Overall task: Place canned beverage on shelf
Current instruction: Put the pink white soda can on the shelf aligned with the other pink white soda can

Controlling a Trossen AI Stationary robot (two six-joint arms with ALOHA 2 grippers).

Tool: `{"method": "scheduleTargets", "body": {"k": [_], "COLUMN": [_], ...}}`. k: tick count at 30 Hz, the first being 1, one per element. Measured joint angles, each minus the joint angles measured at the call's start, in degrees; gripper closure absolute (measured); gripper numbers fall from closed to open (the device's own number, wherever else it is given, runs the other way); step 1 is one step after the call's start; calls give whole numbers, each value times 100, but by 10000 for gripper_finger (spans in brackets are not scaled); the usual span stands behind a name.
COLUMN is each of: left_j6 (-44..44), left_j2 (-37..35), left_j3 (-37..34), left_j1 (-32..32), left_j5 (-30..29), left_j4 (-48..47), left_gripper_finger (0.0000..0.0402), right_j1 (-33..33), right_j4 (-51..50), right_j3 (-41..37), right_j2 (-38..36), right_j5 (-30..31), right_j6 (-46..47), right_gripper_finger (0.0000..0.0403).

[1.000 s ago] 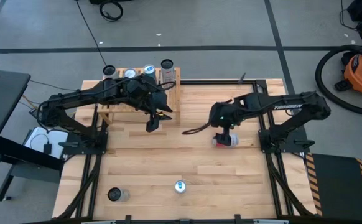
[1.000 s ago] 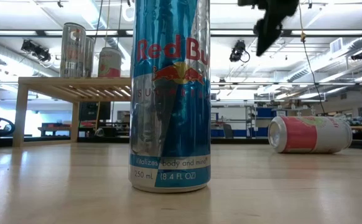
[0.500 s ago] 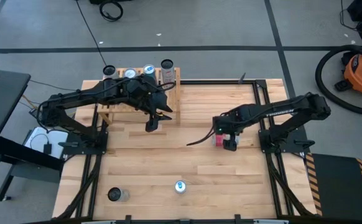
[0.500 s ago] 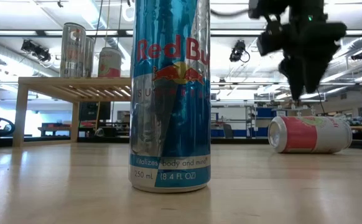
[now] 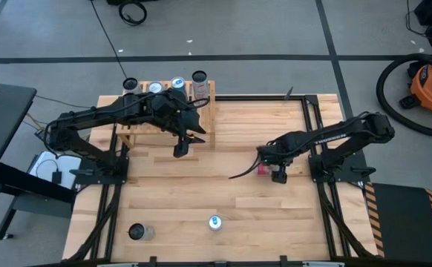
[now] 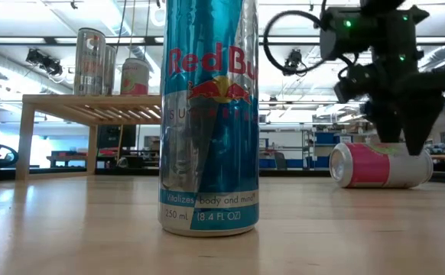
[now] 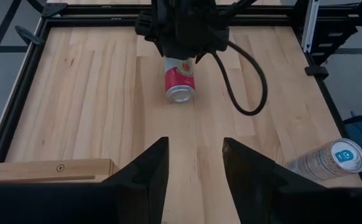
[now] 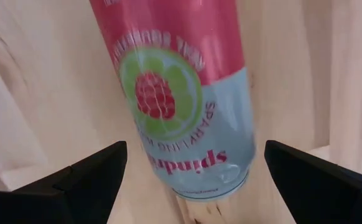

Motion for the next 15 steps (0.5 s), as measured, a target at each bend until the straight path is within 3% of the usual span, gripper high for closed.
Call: {"method": "scheduleTargets", "body": {"k": [15], "left_j6": [-15], "left_j2": [0], "left_j3": [0], "left_j1": [0], "left_j5": [0], "left_j4": [9], "left_gripper_finger": [251], "right_j1": [-2], "right_j4": [1368], "right_j3": [-984], "right_j2": [0], "right_j5": [32], "right_j6": [-71], "right_gripper_finger": [13]}}
